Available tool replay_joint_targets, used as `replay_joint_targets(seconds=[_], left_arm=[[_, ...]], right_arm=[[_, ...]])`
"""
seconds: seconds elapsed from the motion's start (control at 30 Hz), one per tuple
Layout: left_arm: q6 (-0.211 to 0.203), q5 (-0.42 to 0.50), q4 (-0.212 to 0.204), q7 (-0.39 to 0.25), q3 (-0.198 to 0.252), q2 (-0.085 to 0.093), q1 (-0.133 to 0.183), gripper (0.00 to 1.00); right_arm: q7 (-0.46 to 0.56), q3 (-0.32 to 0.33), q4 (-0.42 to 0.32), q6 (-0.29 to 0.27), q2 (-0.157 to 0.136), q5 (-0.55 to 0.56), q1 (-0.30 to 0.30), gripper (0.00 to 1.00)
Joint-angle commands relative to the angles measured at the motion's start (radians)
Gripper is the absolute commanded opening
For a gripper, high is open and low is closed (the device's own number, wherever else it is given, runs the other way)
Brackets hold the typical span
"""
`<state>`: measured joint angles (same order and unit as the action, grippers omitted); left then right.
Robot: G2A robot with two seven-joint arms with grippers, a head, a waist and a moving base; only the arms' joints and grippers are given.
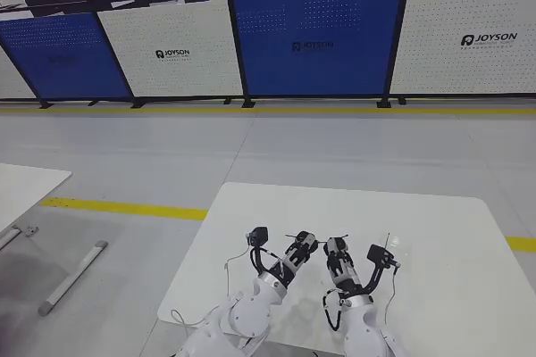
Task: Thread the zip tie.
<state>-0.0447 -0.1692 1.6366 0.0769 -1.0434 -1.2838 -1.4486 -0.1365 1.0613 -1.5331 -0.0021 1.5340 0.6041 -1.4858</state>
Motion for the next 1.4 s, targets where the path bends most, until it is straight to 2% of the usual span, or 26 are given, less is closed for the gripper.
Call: replay_joint_targets(seconds=[0.0,0.03,0.1,0.13,0.17,0.2,0.27,0.33,0.97,1.13,1.37], left_arm=[[0.0,0.0,0.001,0.004,-0.001,-0.001,-0.001,0.65],[0.0,-0.001,0.002,0.008,-0.003,-0.001,-0.002,0.63],[-0.002,-0.001,0.005,0.015,-0.007,-0.001,-0.004,0.49],[-0.002,-0.003,0.006,0.017,-0.009,-0.001,-0.005,0.47],[-0.002,-0.004,0.006,0.017,-0.011,-0.001,-0.005,0.38],[-0.001,-0.005,0.003,0.015,-0.014,-0.001,-0.005,0.34],[-0.001,-0.006,-0.002,0.014,-0.015,-0.001,-0.004,0.09],[-0.001,-0.005,-0.004,0.014,-0.015,-0.002,-0.003,0.0],[0.003,-0.028,-0.006,-0.02,-0.009,-0.004,-0.002,0.0],[-0.024,-0.003,0.003,-0.019,-0.015,-0.005,-0.005,0.0],[-0.019,-0.013,0.006,-0.021,-0.02,-0.005,-0.007,0.0]], right_arm=[[-0.004,0.001,-0.001,0.008,0.0,0.007,-0.001,0.0],[-0.008,0.002,-0.001,0.013,-0.001,0.012,-0.002,0.0],[-0.019,0.002,-0.002,0.025,-0.001,0.024,-0.002,0.0],[-0.028,0.002,-0.002,0.031,-0.001,0.03,-0.002,0.0],[-0.037,0.002,-0.001,0.037,0.0,0.037,-0.002,0.0],[-0.042,0.0,0.001,0.044,0.0,0.044,-0.001,0.0],[-0.051,-0.004,0.004,0.052,0.001,0.053,0.001,0.0],[-0.056,-0.007,0.006,0.055,0.002,0.054,0.003,0.0],[-0.068,-0.027,0.011,0.046,0.007,0.058,0.01,0.0],[-0.055,-0.03,0.022,0.051,0.009,0.055,0.02,0.0],[-0.047,-0.025,0.025,0.031,0.009,0.039,0.025,0.0]])
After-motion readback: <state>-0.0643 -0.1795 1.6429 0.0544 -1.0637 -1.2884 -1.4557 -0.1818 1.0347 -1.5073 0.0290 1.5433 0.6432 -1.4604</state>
